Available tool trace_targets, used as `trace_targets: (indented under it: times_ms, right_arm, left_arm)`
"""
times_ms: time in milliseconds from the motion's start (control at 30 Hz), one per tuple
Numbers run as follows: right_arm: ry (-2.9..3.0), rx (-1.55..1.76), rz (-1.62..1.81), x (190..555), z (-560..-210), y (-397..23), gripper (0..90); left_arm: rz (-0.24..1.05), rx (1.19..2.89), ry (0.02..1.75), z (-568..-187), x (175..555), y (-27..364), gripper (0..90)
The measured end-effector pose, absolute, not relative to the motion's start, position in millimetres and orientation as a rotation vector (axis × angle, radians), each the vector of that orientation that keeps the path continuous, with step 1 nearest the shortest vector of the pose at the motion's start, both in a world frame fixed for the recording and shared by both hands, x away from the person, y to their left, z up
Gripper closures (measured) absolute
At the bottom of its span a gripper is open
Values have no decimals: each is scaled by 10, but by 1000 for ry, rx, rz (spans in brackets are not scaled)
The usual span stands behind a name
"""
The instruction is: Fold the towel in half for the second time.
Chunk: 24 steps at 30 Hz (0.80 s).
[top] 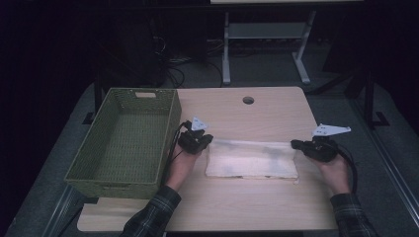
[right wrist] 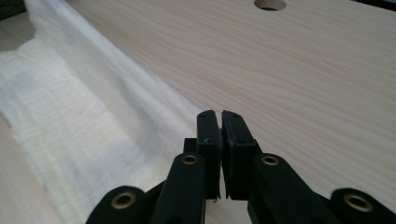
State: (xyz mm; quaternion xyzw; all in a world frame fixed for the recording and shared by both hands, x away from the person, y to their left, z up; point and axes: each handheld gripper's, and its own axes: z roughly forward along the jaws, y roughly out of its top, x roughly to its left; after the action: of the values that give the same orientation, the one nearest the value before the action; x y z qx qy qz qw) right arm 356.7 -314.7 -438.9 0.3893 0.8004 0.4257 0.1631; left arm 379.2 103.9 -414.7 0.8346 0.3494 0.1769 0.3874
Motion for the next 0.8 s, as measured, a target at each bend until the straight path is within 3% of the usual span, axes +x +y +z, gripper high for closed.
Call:
trace_targets:
  times_ms: [800]
  right_arm:
    - [2335,1043,1211,3067,-4458,-3162,865]
  left_arm:
    - [434,2229,782,-4164,3249,1044,873]
